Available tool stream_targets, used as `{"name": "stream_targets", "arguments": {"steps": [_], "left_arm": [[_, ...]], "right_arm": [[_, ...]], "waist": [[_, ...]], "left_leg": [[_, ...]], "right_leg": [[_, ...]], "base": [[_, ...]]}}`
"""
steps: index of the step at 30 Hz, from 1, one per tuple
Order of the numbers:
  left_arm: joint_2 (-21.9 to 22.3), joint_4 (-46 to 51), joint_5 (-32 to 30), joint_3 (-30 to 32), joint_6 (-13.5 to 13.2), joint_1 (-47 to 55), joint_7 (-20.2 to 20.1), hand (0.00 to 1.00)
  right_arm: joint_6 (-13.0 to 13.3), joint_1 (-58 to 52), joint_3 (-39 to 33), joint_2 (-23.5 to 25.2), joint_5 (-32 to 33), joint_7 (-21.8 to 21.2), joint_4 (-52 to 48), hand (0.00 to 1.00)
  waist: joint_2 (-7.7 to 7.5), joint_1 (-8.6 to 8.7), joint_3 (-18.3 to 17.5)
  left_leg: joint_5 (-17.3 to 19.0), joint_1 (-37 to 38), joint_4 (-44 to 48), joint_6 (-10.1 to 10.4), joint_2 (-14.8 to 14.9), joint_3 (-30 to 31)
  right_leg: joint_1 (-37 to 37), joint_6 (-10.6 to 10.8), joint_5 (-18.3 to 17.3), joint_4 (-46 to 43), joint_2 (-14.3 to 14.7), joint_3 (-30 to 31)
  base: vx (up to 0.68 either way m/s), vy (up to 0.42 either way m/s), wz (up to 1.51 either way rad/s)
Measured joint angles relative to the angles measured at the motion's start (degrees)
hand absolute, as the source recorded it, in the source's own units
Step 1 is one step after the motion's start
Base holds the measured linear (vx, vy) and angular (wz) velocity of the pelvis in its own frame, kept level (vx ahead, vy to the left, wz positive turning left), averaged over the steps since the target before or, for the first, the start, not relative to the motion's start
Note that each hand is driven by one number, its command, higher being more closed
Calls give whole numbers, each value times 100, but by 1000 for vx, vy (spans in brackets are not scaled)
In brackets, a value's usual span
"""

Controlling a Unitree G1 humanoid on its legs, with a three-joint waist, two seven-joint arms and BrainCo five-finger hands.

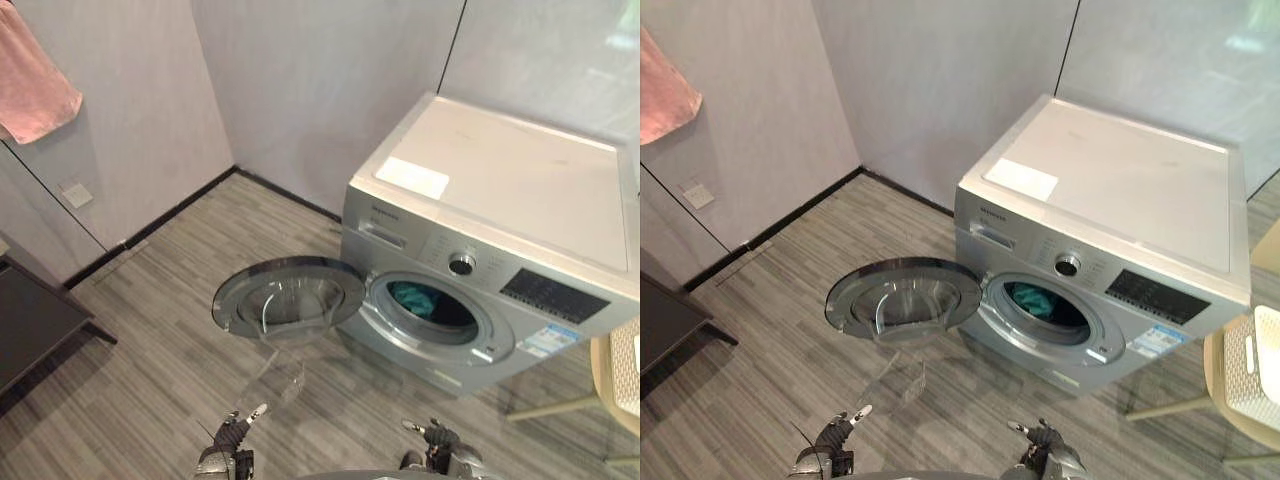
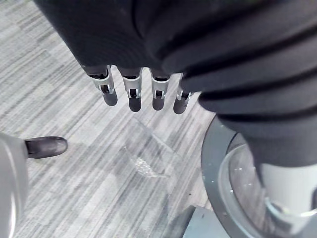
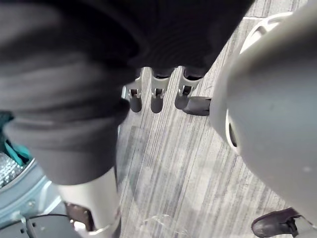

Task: Pick up the laundry basket with both hands and put the clothes into the washing machine.

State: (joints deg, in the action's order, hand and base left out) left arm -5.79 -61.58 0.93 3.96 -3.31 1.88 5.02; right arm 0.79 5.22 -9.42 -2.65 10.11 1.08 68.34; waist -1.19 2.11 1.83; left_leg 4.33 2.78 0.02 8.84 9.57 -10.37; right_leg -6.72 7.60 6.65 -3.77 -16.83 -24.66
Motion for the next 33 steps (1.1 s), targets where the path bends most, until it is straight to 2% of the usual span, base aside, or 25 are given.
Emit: {"name": "stream_targets", "arguments": {"steps": [3,5,7,9,11,14,17,19,20,23,25,26,27,28,29,30,31,32,33], "left_arm": [[-19,-108,-176,10,-30,106,0,0],[-74,-118,-258,14,-28,128,-1,0],[-165,-114,-389,28,-29,83,-4,0],[-194,-115,-412,75,-28,74,-10,0],[-218,-115,-461,77,-26,70,-13,0],[-219,-116,-504,116,-24,67,-14,0],[-200,-92,-279,121,-32,28,-9,0],[-111,-72,-28,123,-58,-30,-2,0],[-98,-72,6,120,-75,-59,-1,0],[66,66,96,86,-114,-90,-6,0],[178,298,219,41,-138,-66,-6,0],[219,519,340,20,-147,-38,-5,0],[269,847,504,6,-158,24,-5,0],[356,1382,641,10,-163,115,-1,0],[399,1992,809,8,-170,229,14,0],[413,2293,866,7,-169,257,20,0],[507,2992,1009,7,-198,298,41,0],[571,3332,1066,3,-223,327,44,0],[673,3942,1221,11,-290,390,59,0]], "right_arm": [[2,-40,113,13,0,-2,-33,0],[20,-125,122,33,4,-18,-150,0],[43,-326,91,42,13,-31,-228,0],[54,-523,19,59,81,-51,-225,0],[82,-628,-153,87,116,-115,-223,0],[119,-765,-294,95,105,-135,-198,0],[116,-804,-485,130,75,-135,-96,0],[119,-803,-660,122,78,-124,-42,0],[122,-777,-659,118,80,-125,-45,0],[160,-736,-643,60,98,-129,-66,0],[162,-735,-579,30,103,-129,-69,0],[167,-728,-513,11,101,-131,-74,0],[184,-717,-508,-5,109,-129,-103,0],[242,-717,-493,-31,111,-126,-217,0],[274,-731,-367,-39,114,-116,-325,0],[280,-745,-294,-47,113,-113,-383,0],[293,-797,-151,-122,112,-95,-529,0],[298,-819,-106,-174,107,-81,-595,0],[301,-864,-22,-237,105,-39,-692,0]], "waist": [[-91,-14,57],[-185,12,165],[-326,27,268],[-415,36,254],[-480,42,208],[-487,24,87],[-549,37,13],[-425,26,-54],[-421,25,-73],[-135,27,-110],[-56,13,-128],[-41,11,-107],[-4,13,-16],[47,2,151],[59,-20,274],[58,-35,320],[69,-121,380],[167,-145,423],[182,-179,440]], "left_leg": [[-170,61,-249,-2,-11,-6],[-94,-6,-121,11,65,-1],[-92,-20,-28,16,180,120],[-92,-63,4,17,213,242],[-93,-108,-6,17,226,282],[-104,-120,-145,16,216,296],[-182,-99,-167,-2,67,288],[-179,-78,-174,-1,55,246],[-179,-67,-172,-1,56,244],[-167,13,-169,-15,54,176],[-128,91,-116,-76,48,92],[3,57,87,-102,67,38],[246,-73,532,-94,127,36],[585,-264,1290,-42,249,96],[732,-611,2234,-5,332,155],[736,-822,2723,2,367,199],[699,-1266,3678,-4,468,357],[659,-1444,3992,7,488,498],[580,-1685,4352,25,471,625]], "right_leg": [[-66,-91,-55,-23,49,86],[-182,-65,-423,-283,199,506],[-271,-60,-913,-572,527,1169],[-270,7,-1040,-633,657,1405],[-256,8,-1039,-521,774,1629],[-55,33,-926,56,909,1833],[63,-90,-469,353,970,2498],[96,-83,-389,398,966,2534],[113,-84,-389,403,967,2525],[175,-93,-387,404,967,2535],[253,-148,-422,392,968,2590],[266,-227,-508,315,985,2625],[265,-312,-696,124,1002,2634],[245,-284,-968,-239,1041,2661],[161,-199,-1184,-632,1033,2691],[113,-205,-1276,-792,1031,2695],[1,-154,-1458,-1130,1056,2691],[-64,-129,-1541,-1266,1069,2729],[-179,-92,-1637,-1413,1030,2806]], "base": [[-222,-64,-7],[-154,-72,2],[-124,-92,16],[-47,-53,22],[17,-24,10],[92,33,-2],[171,67,8],[153,36,-1],[167,23,-1],[92,7,-5],[48,17,-11],[18,26,-4],[0,0,0],[-84,4,6],[-74,-8,4],[-159,-29,4],[-142,-15,3],[-167,9,-5],[-99,115,-13]]}}
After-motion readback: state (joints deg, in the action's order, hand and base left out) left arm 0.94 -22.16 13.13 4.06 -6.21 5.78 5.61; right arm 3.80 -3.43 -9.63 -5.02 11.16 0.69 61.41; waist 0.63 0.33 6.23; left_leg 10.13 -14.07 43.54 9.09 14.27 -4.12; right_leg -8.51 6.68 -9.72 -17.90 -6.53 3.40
